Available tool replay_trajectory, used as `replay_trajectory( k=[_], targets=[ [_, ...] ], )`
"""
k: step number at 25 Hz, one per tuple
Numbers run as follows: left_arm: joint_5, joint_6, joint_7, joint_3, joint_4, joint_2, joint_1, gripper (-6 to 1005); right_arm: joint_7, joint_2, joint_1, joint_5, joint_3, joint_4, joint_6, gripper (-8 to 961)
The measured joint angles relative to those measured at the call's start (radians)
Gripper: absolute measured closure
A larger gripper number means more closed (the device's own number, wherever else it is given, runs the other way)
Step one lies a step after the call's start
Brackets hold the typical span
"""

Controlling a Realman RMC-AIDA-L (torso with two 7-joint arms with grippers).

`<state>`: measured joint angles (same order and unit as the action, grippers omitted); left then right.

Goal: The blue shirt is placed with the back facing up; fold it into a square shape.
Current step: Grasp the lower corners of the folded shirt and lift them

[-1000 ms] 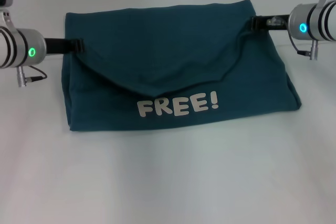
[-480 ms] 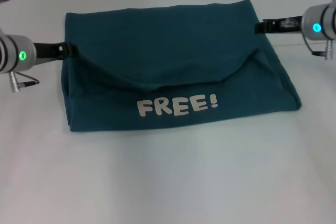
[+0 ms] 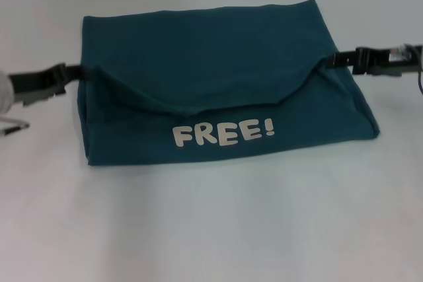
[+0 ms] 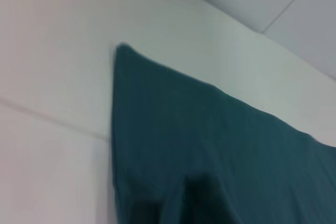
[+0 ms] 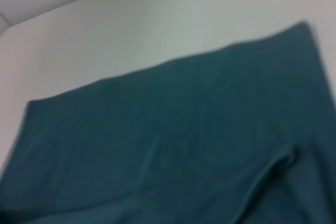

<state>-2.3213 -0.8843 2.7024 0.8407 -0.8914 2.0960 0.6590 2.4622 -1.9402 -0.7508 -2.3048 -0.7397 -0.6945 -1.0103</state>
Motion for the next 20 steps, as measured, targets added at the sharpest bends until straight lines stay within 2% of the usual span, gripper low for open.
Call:
replay_trajectory(
  k=[1, 4, 6, 9, 12, 20],
  targets=[
    [0.056, -0.043, -0.011, 0.0, -0.003, -0.007, -0.034, 390, -0.023, -0.009, 0.036, 0.05, 0.002, -0.025, -0.036, 239],
    [0.12, -0.087, -0.028, -0.004, 0.002, -0.015, -0.072, 327, -0.1, -0.02, 0.122, 0.215, 0.009, -0.044, -0.131, 193],
    [0.185, -0.129, -0.057, -0.03, 0.021, -0.018, -0.11, 306, -0.146, -0.022, 0.168, 0.303, 0.019, -0.038, -0.189, 188],
    [0.247, -0.186, -0.115, -0.103, 0.076, -0.019, -0.133, 308, -0.21, -0.022, 0.229, 0.394, 0.037, -0.019, -0.268, 179],
    [0.285, -0.225, -0.17, -0.16, 0.132, -0.02, -0.136, 308, -0.246, -0.022, 0.259, 0.424, 0.057, 0.004, -0.314, 180],
    [0.283, -0.202, -0.323, -0.16, 0.241, -0.033, -0.115, 306, -0.279, -0.006, 0.277, 0.424, 0.067, 0.062, -0.324, 179]
  ],
)
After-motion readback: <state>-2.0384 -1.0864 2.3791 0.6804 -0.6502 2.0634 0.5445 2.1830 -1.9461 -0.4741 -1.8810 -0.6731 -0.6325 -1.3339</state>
